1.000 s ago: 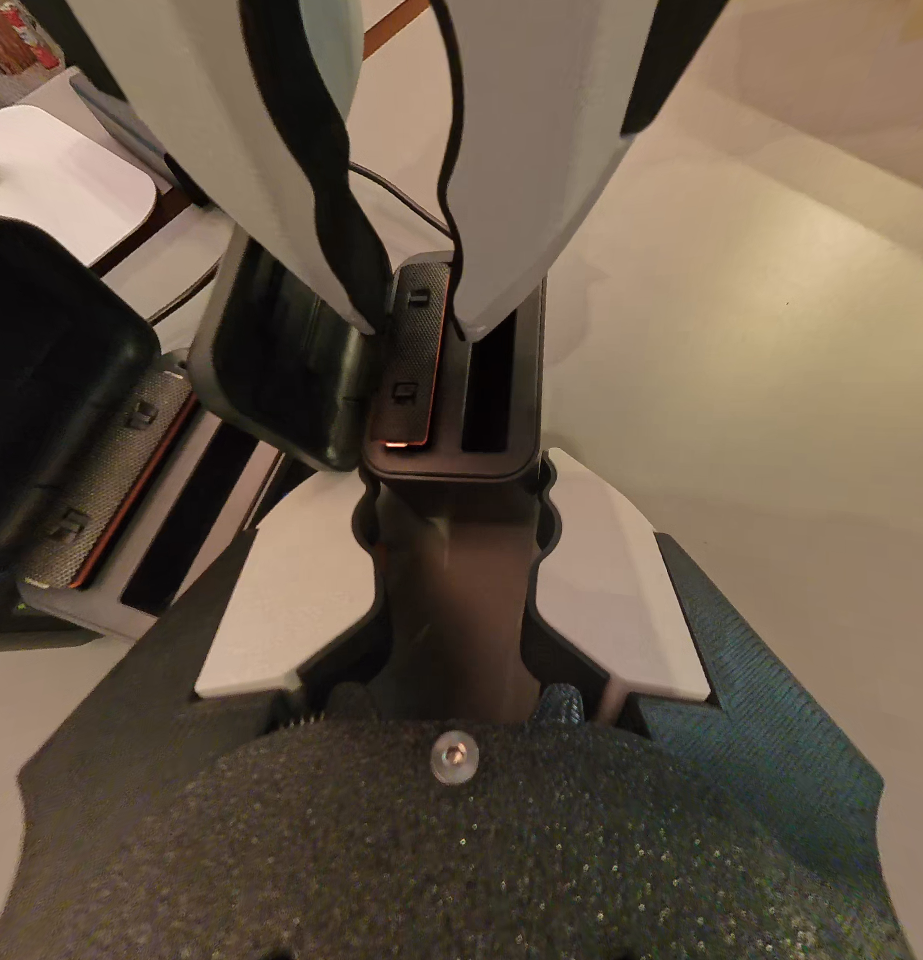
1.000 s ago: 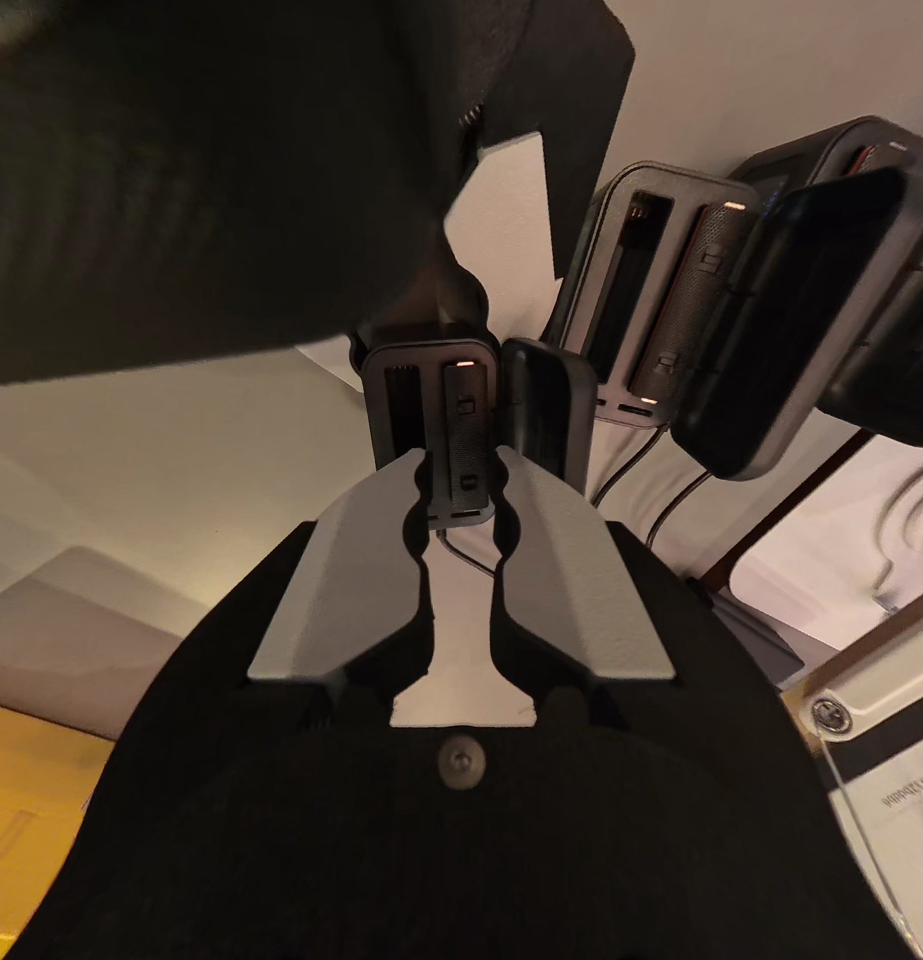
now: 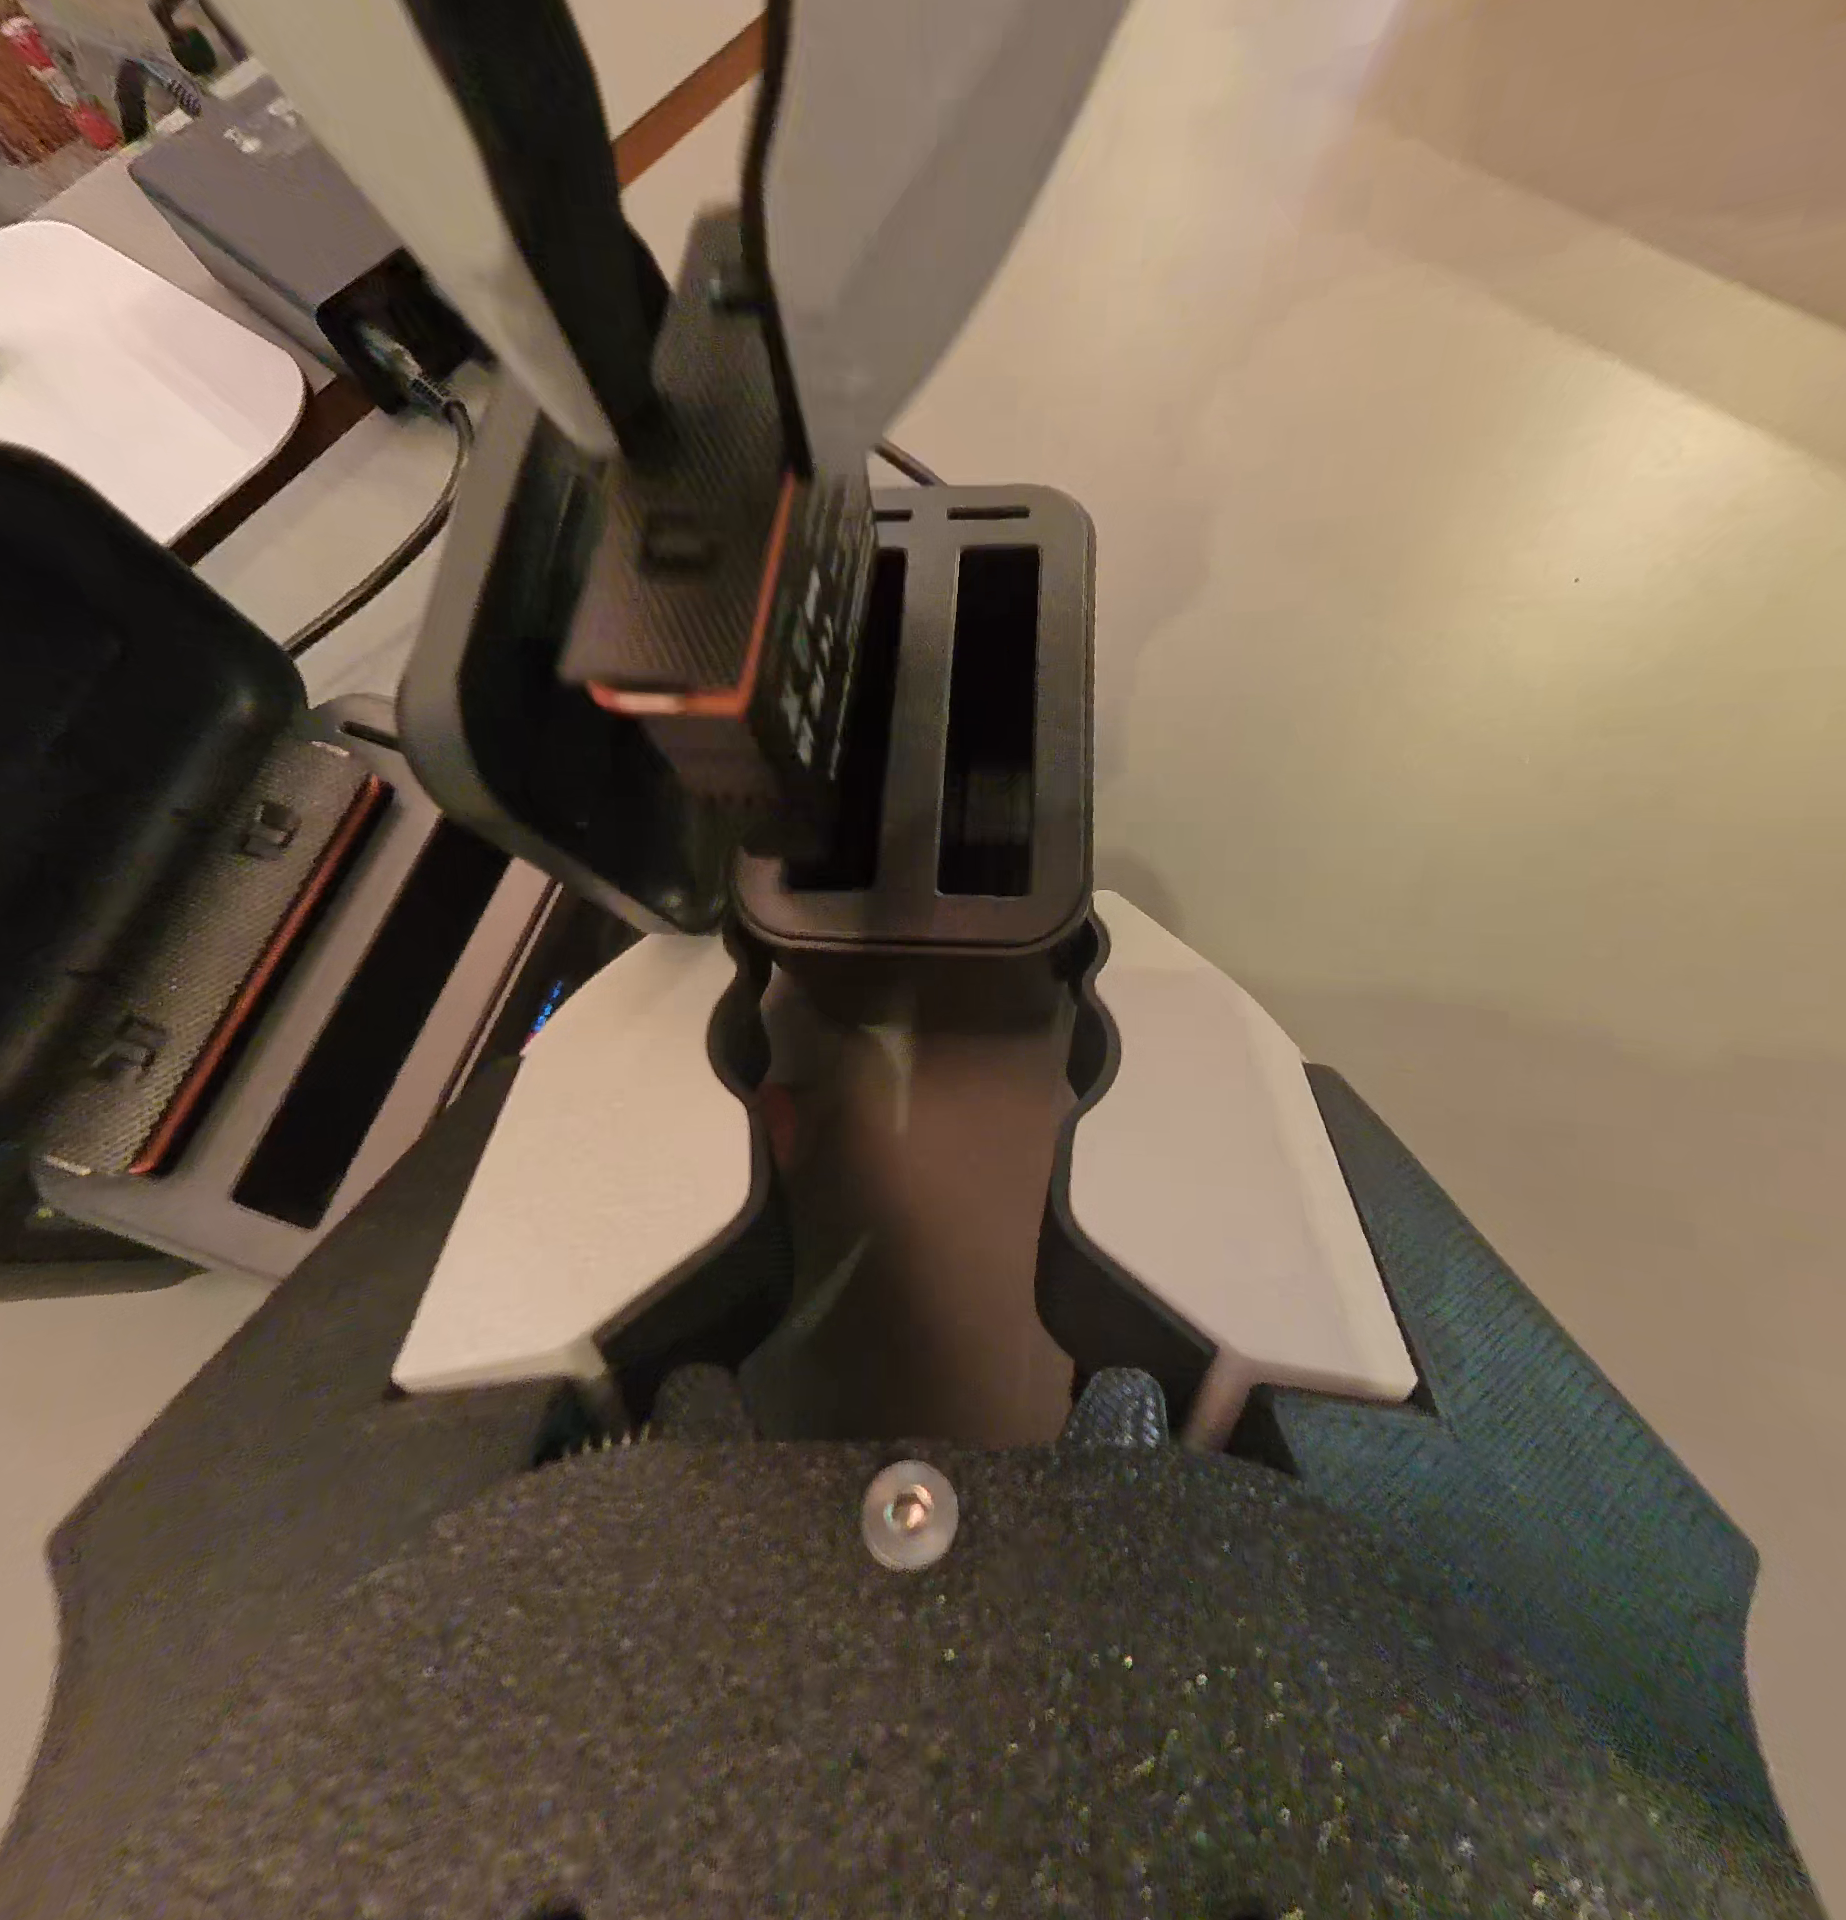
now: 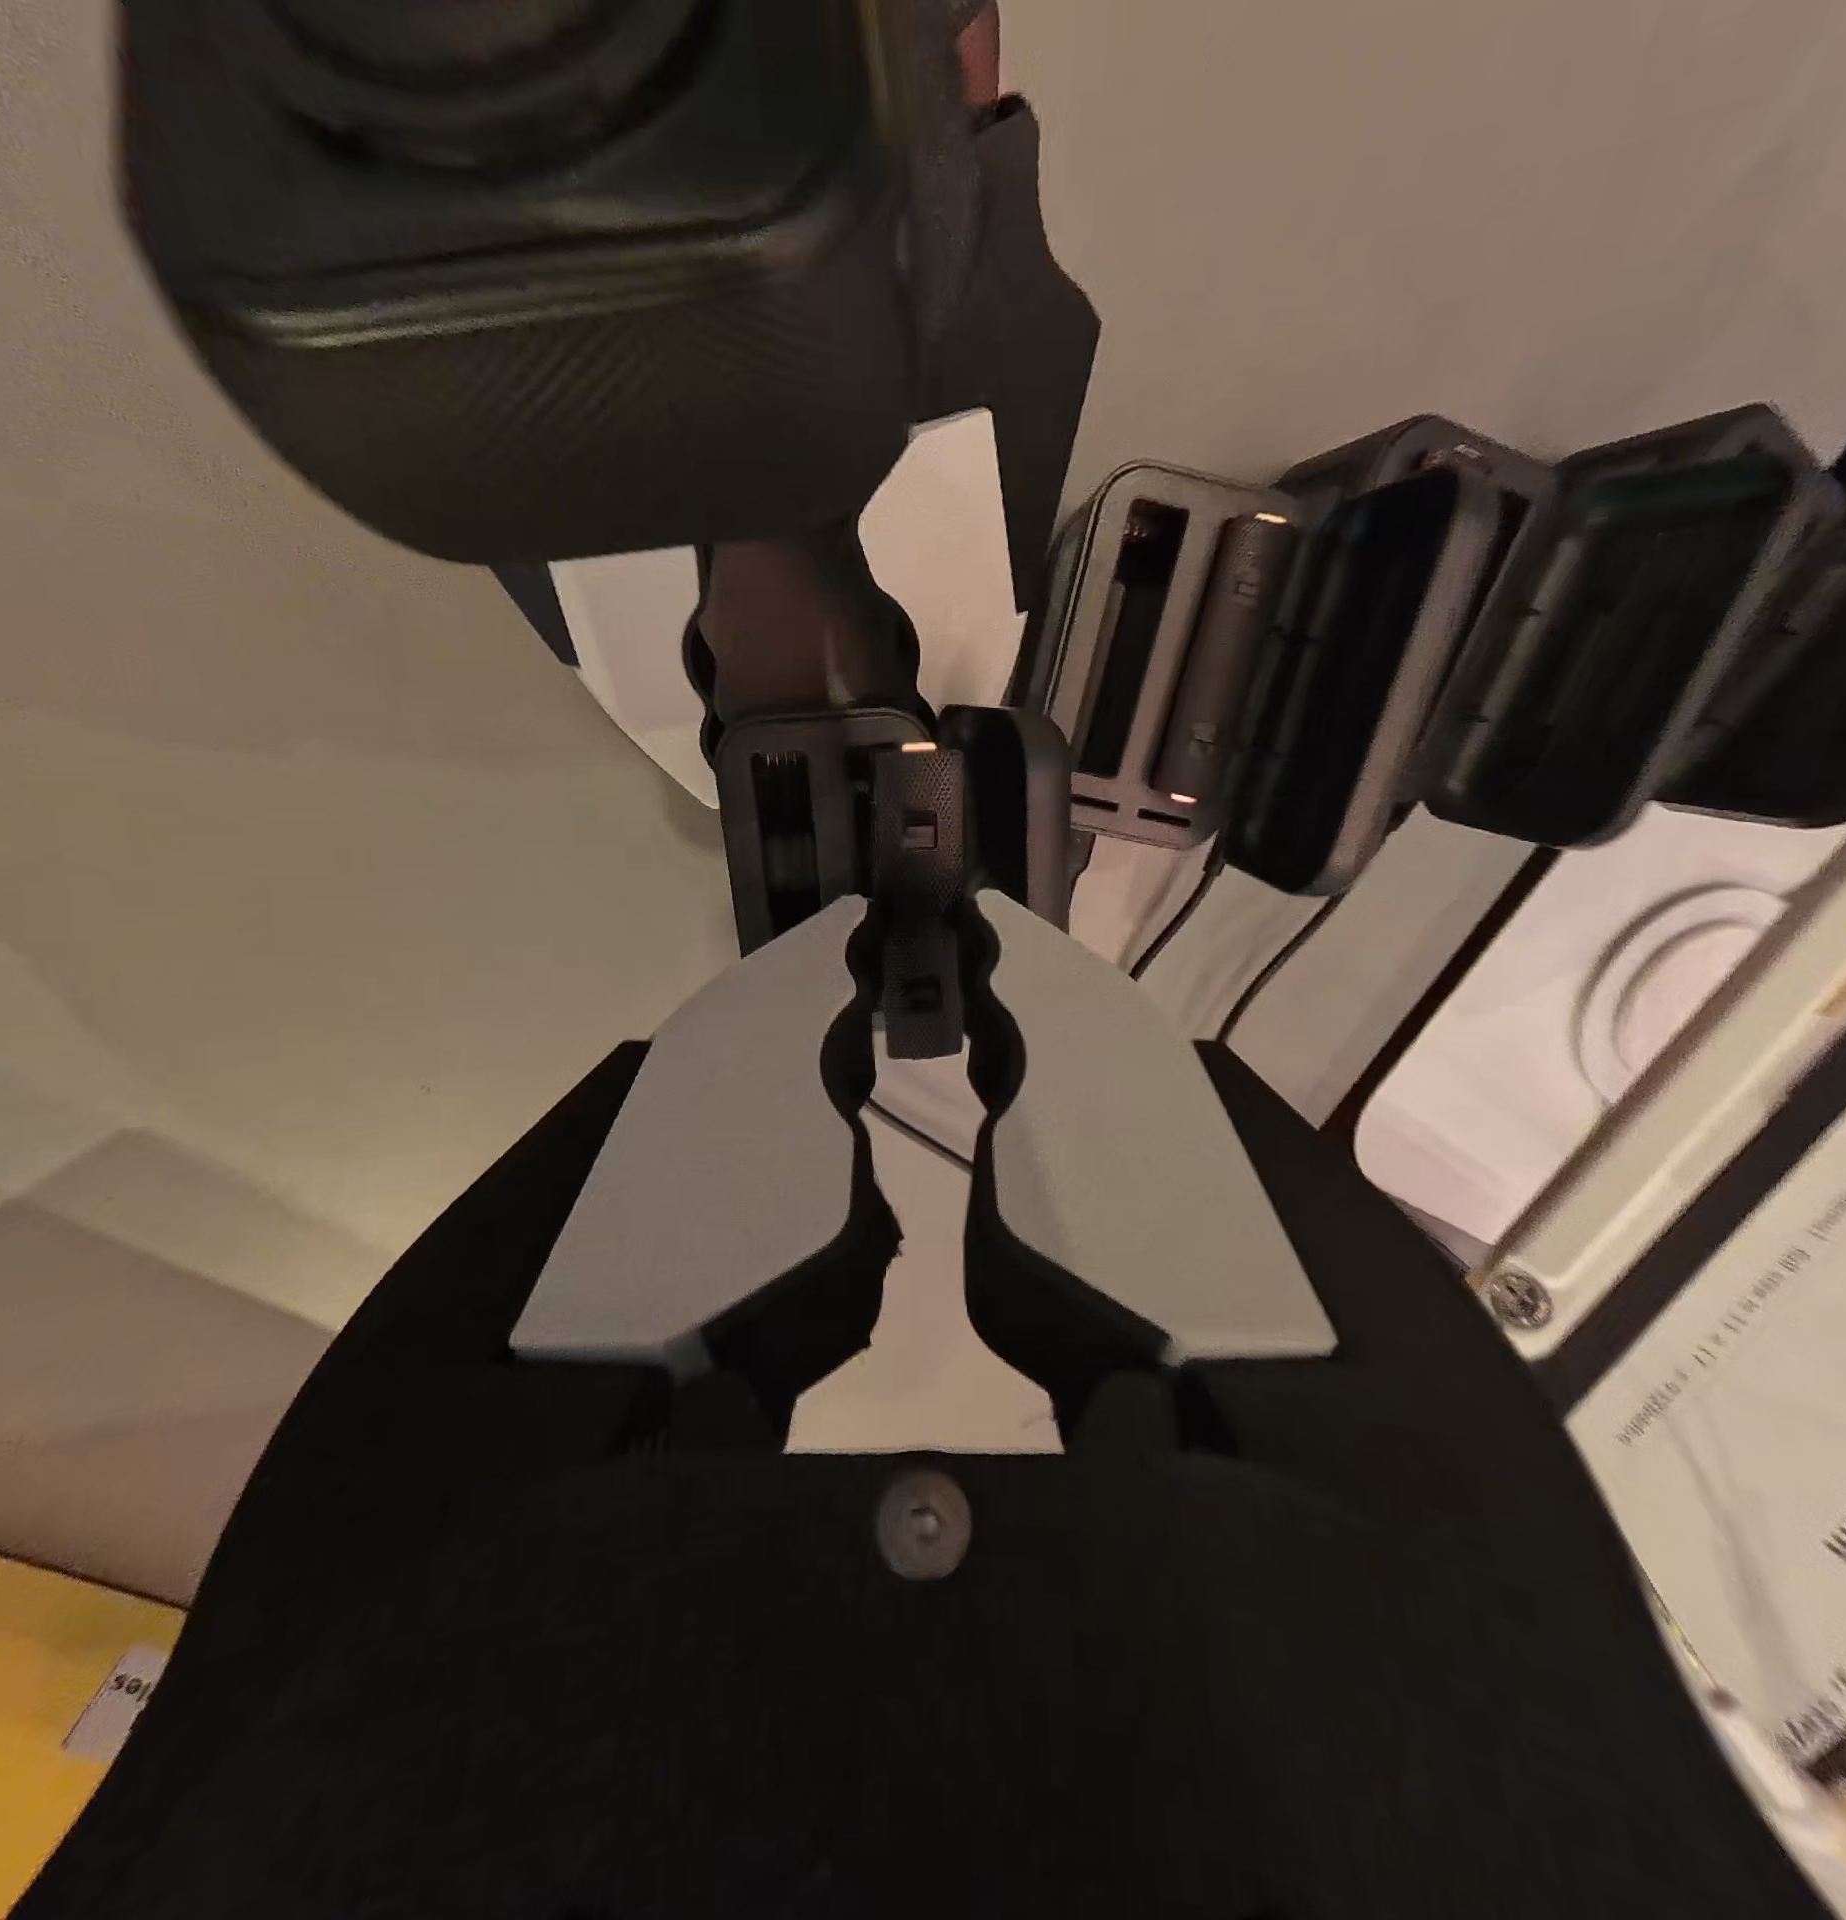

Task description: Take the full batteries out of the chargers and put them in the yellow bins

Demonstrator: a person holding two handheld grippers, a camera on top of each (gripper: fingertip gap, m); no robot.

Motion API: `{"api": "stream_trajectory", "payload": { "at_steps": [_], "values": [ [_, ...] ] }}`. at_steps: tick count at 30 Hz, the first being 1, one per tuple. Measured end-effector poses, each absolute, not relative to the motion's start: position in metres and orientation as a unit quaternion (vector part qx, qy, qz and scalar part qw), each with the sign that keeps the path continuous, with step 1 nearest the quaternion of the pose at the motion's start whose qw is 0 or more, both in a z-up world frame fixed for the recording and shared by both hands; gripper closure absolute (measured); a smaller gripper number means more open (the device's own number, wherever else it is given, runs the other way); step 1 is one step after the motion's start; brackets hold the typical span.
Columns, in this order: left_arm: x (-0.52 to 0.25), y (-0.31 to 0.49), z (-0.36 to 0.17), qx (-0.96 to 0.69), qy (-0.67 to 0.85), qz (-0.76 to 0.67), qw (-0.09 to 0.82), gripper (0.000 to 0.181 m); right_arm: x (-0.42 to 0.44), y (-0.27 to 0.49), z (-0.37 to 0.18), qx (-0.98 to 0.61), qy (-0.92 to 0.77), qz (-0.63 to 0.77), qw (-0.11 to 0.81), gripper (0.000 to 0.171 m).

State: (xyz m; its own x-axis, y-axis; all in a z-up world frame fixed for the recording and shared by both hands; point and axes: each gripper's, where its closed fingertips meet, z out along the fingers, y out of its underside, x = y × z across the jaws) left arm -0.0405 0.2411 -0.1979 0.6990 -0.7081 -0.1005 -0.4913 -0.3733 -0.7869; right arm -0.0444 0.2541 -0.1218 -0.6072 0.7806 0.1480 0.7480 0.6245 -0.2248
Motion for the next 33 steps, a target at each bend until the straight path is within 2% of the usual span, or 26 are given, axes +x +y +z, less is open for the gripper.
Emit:
{"api": "stream_trajectory", "payload": {
  "at_steps": [1,5,9,13,17,21,25,33],
  "values": [
    [-0.04,0.241,-0.198,-0.818,0.366,-0.128,0.424,0.124,-0.044,0.252,-0.115,-0.429,-0.892,0.074,0.122,0.158],
    [-0.041,0.241,-0.198,-0.818,0.366,-0.131,0.424,0.124,-0.036,0.238,-0.075,-0.448,-0.875,0.107,0.15,0.158],
    [-0.041,0.241,-0.198,-0.819,0.366,-0.126,0.424,0.124,-0.003,0.24,-0.019,-0.478,-0.848,0.078,0.216,0.158],
    [-0.042,0.239,-0.196,-0.814,0.367,-0.127,0.432,0.117,0.069,0.243,0.025,-0.544,-0.798,0.021,0.259,0.158],
    [-0.044,0.238,-0.192,-0.81,0.36,-0.129,0.444,0.117,0.161,0.243,0.041,-0.625,-0.732,-0.039,0.268,0.158],
    [-0.048,0.237,-0.19,-0.808,0.355,-0.125,0.453,0.117,0.251,0.231,0.027,-0.694,-0.671,-0.086,0.245,0.158],
    [-0.051,0.234,-0.189,-0.806,0.355,-0.118,0.459,0.119,0.317,0.206,-0.015,-0.743,-0.63,-0.094,0.204,0.158],
    [-0.056,0.231,-0.187,-0.805,0.344,-0.109,0.47,0.123,0.367,0.162,-0.131,-0.773,-0.619,-0.065,0.123,0.158]
  ]
}}
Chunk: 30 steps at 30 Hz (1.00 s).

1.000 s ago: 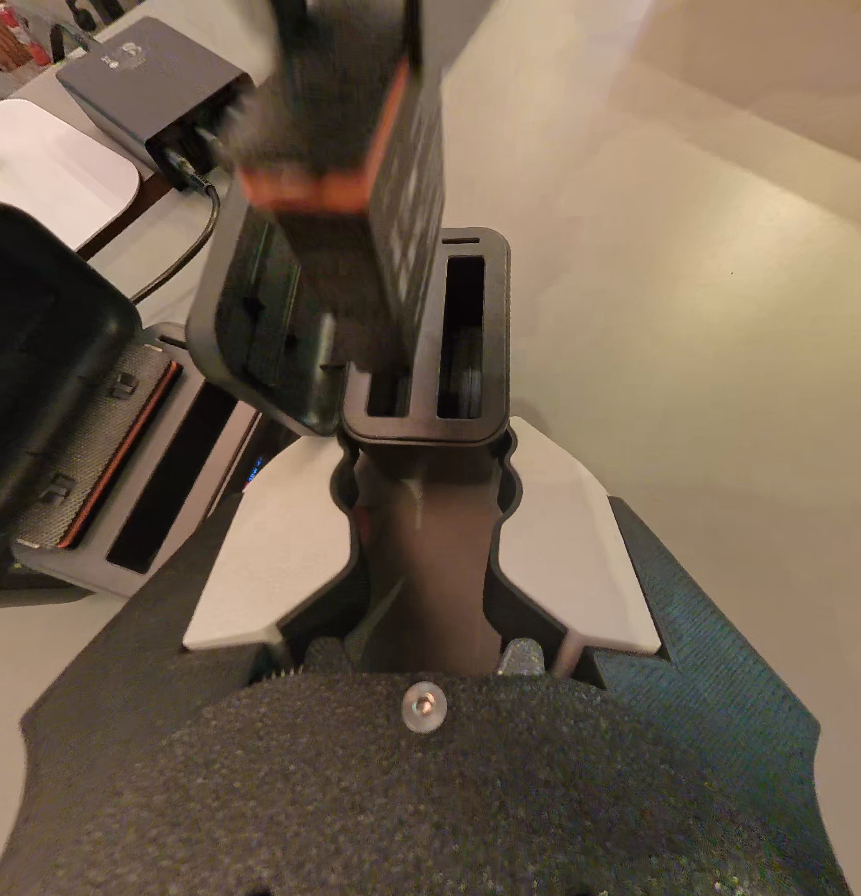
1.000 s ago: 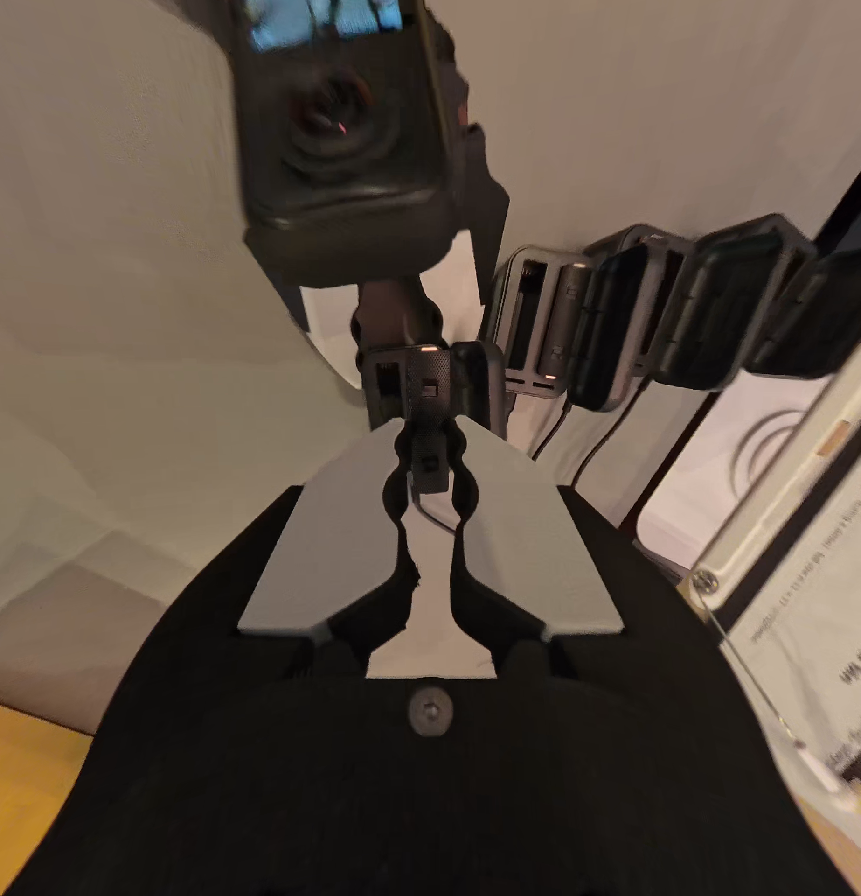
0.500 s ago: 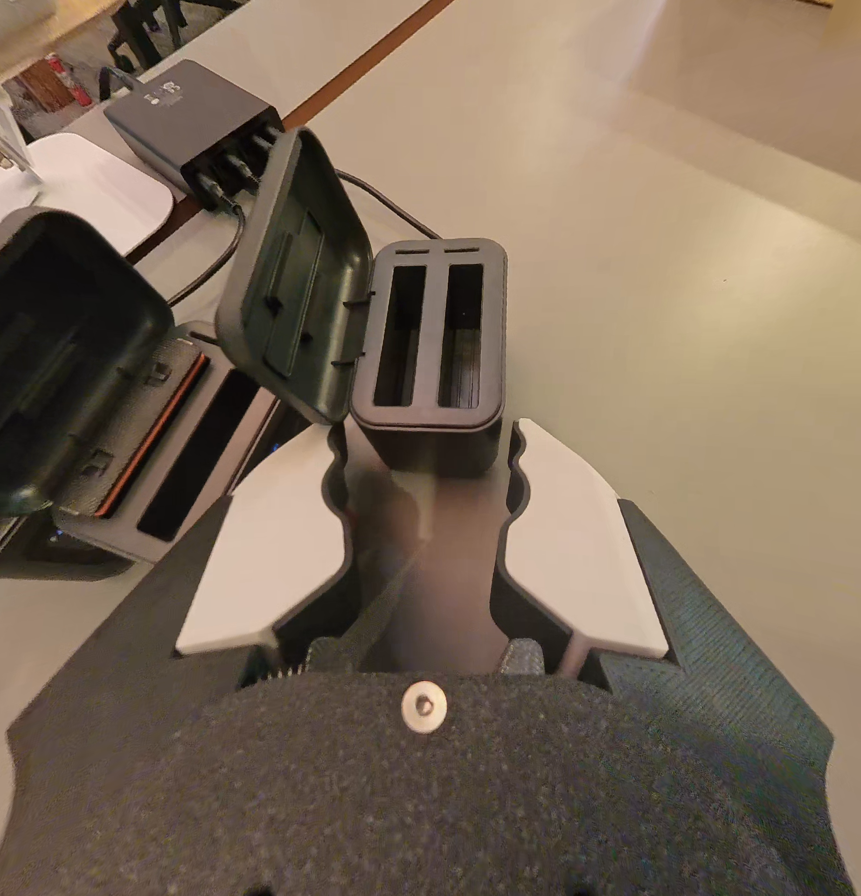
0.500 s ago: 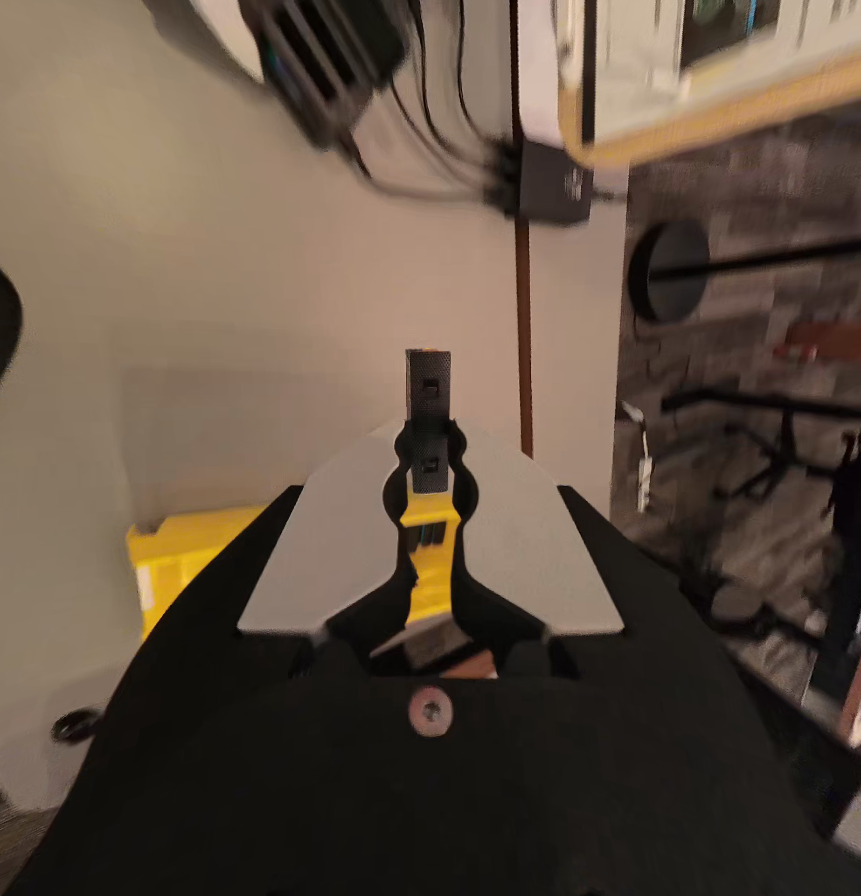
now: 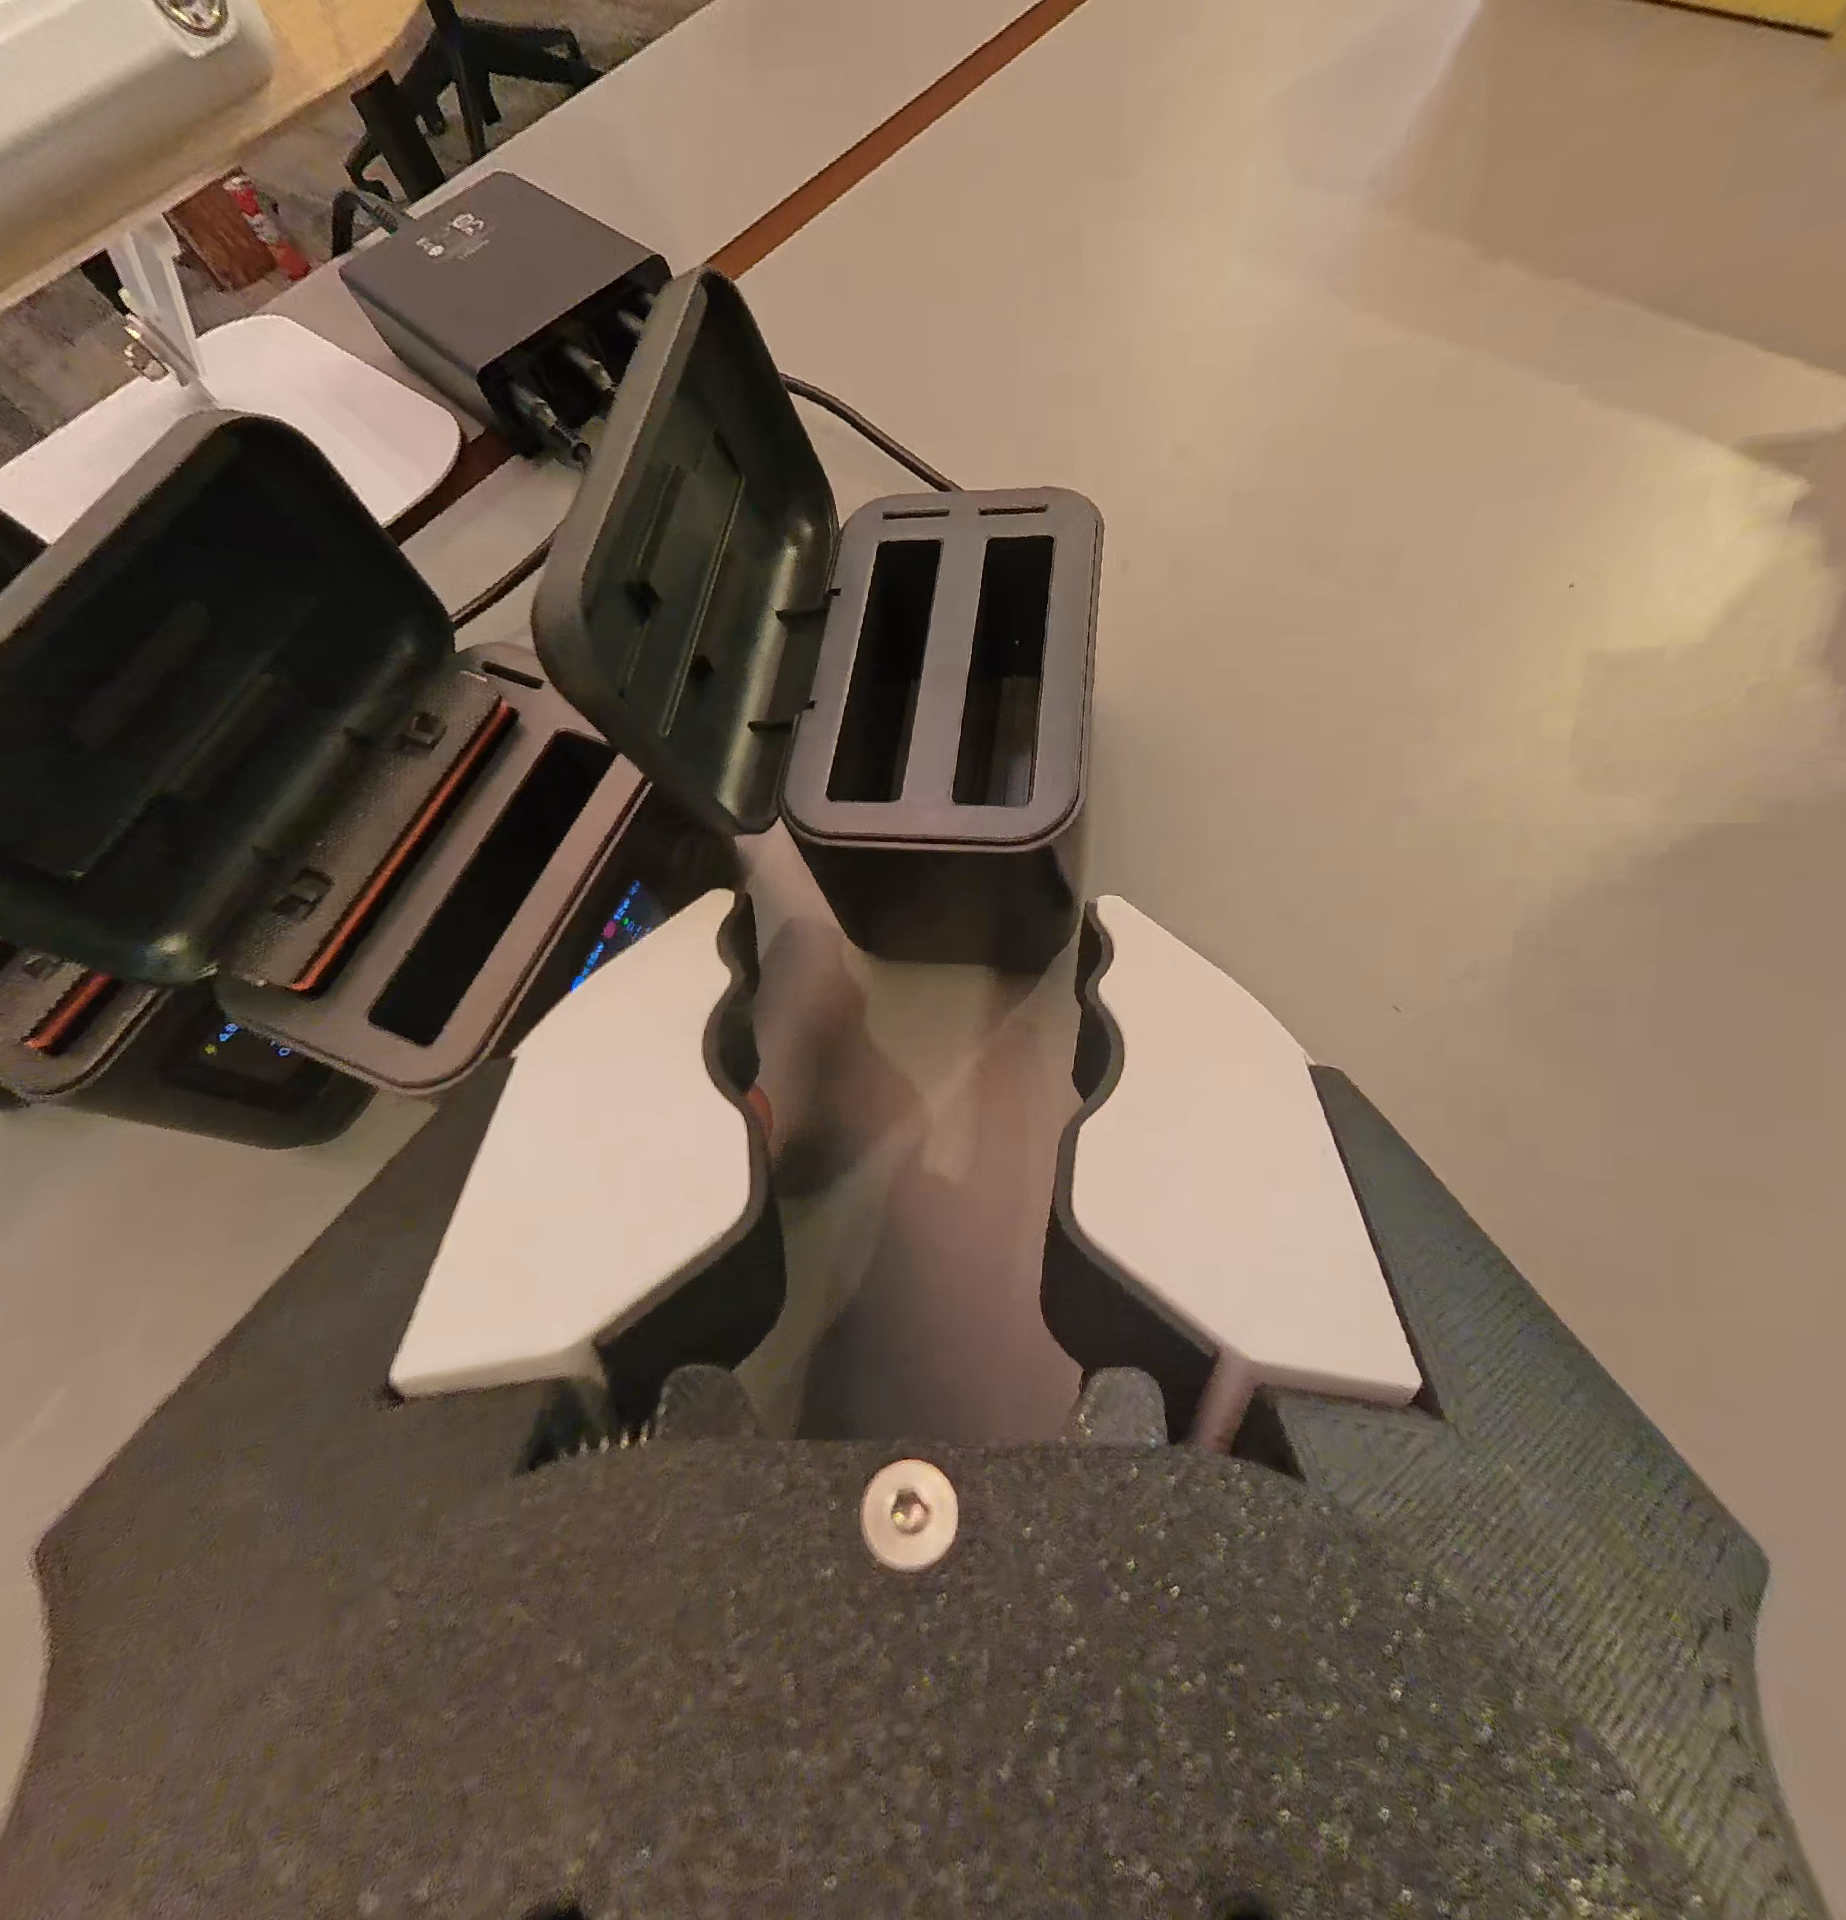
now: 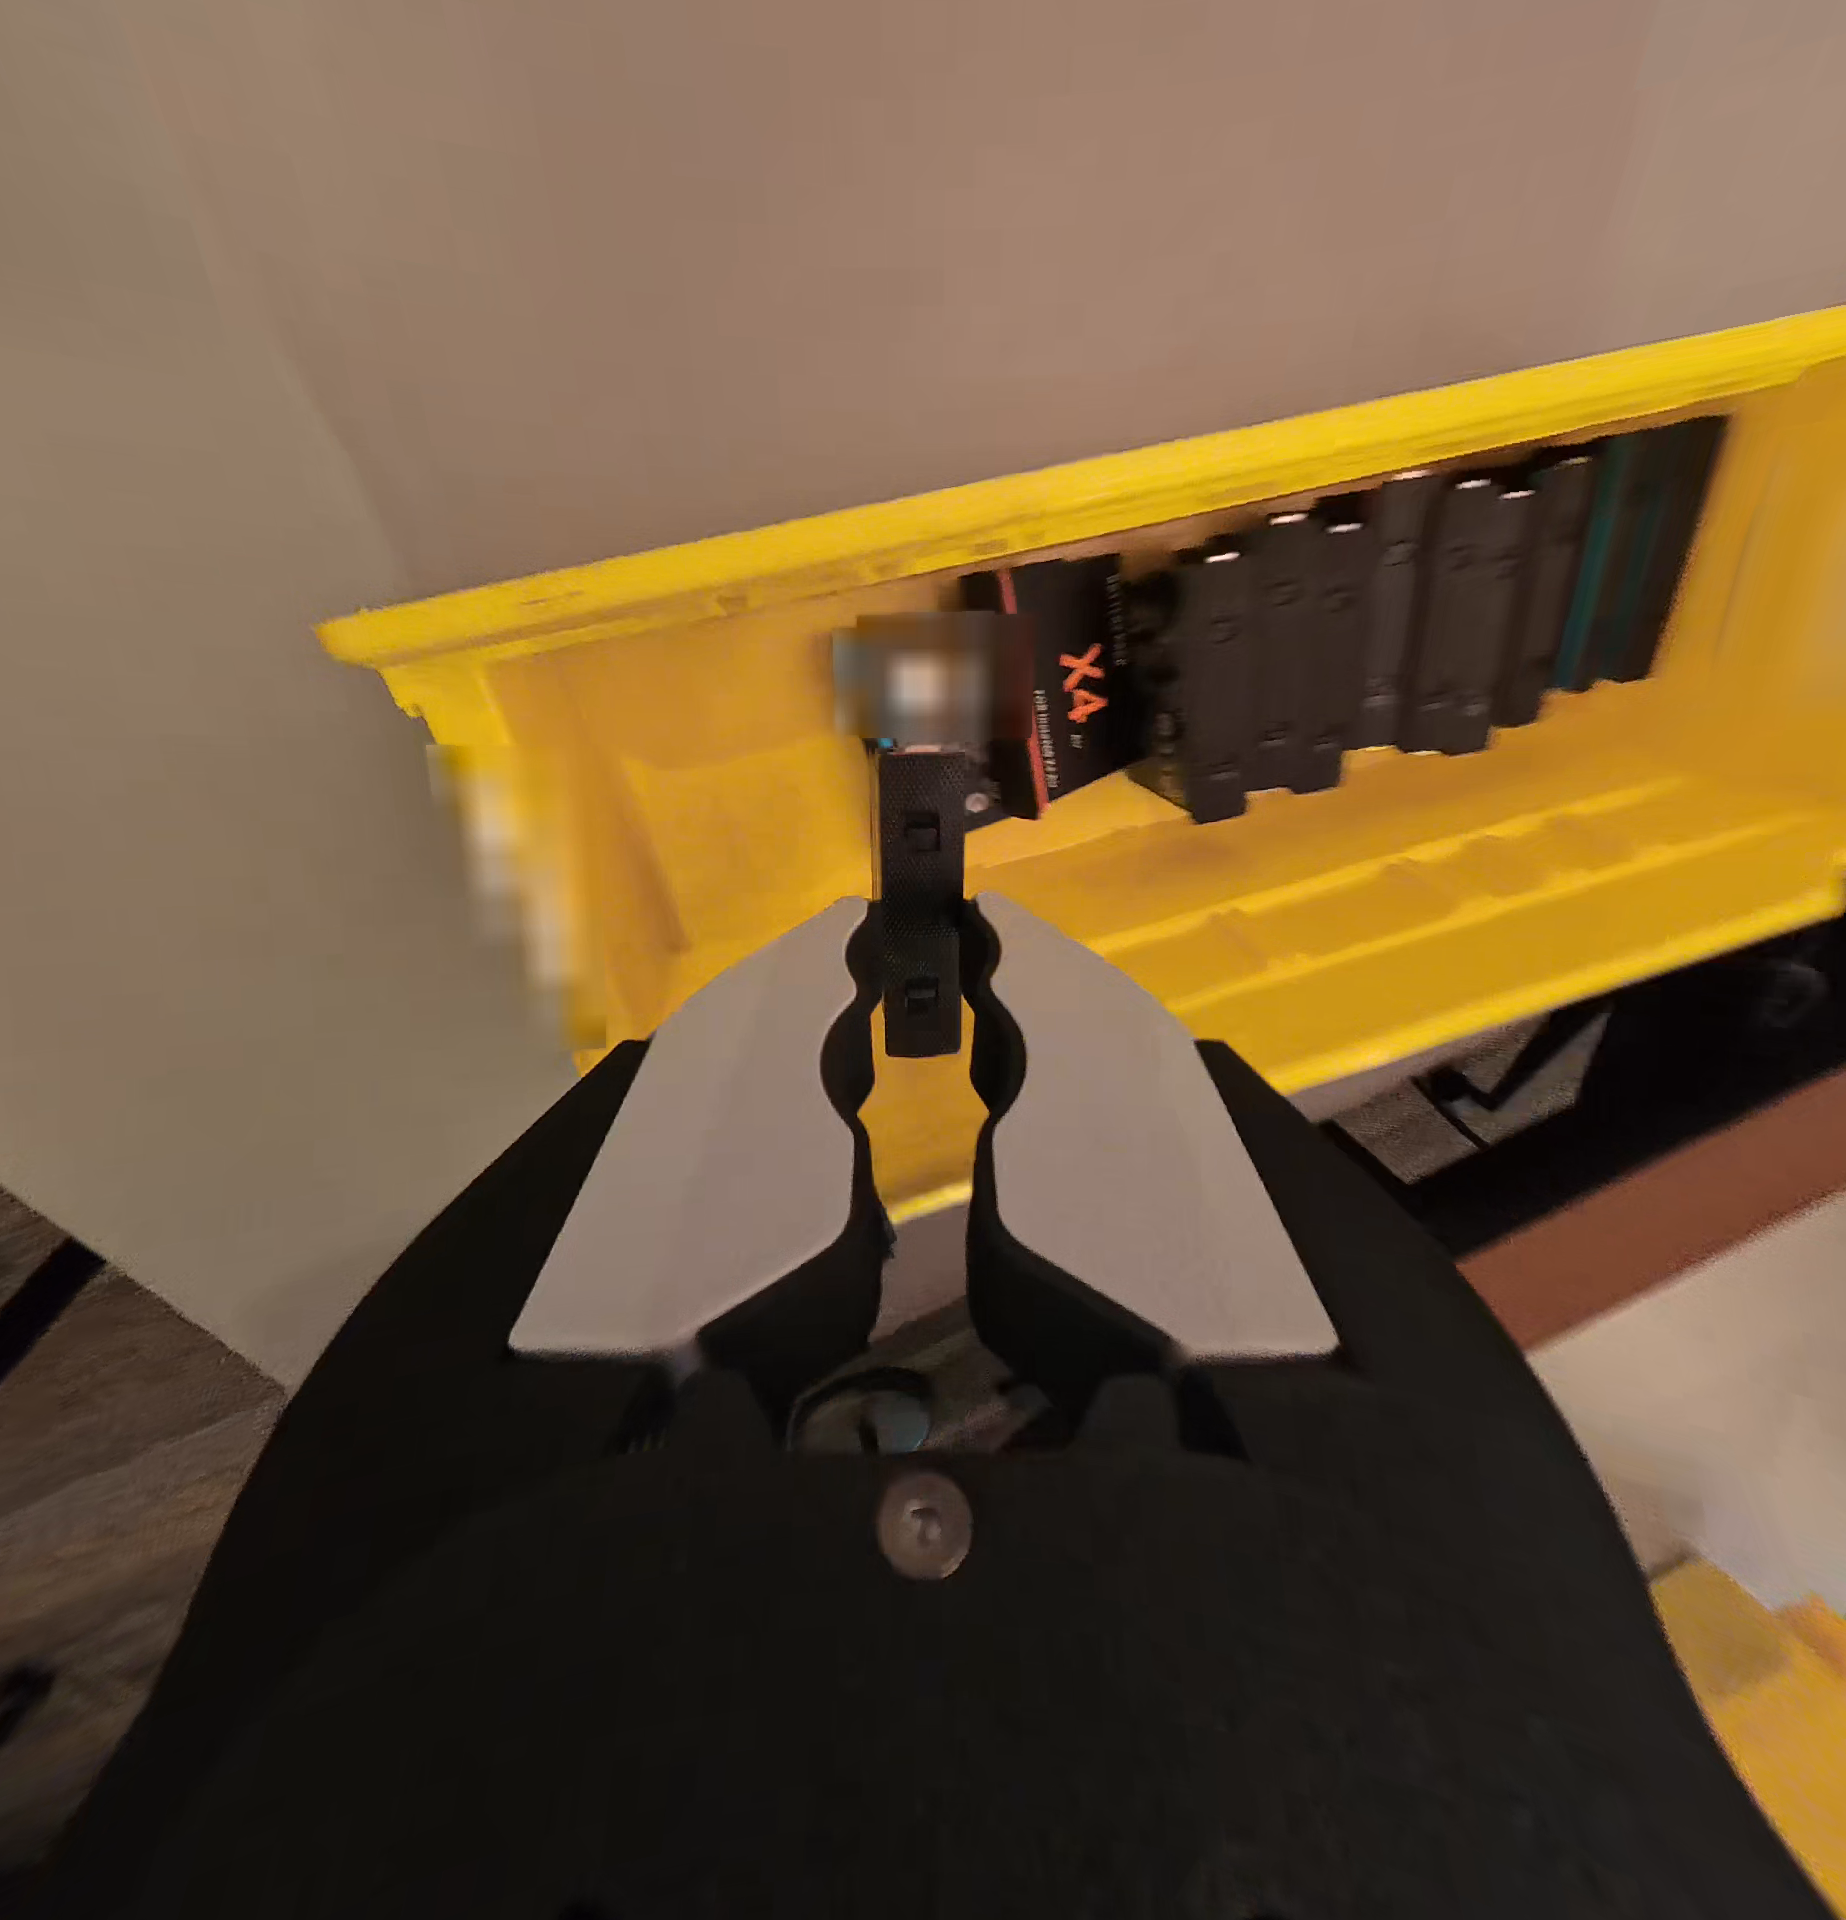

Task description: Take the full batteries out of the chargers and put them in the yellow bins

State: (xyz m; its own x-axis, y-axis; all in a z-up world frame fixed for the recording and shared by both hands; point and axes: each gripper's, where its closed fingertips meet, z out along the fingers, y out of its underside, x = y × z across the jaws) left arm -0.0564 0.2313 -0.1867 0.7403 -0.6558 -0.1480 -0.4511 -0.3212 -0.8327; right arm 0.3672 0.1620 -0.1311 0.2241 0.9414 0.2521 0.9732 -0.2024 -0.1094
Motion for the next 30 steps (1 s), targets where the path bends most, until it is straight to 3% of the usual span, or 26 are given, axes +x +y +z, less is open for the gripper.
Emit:
{"api": "stream_trajectory", "payload": {
  "at_steps": [17,30],
  "values": [
    [-0.059,0.23,-0.189,-0.809,0.343,-0.098,0.467,0.127,0.356,0.154,-0.171,-0.728,-0.679,-0.065,0.072,0.158],
    [-0.058,0.229,-0.191,-0.808,0.352,-0.087,0.464,0.13,0.353,0.182,-0.171,-0.699,-0.686,-0.129,0.158,0.157]
  ]
}}
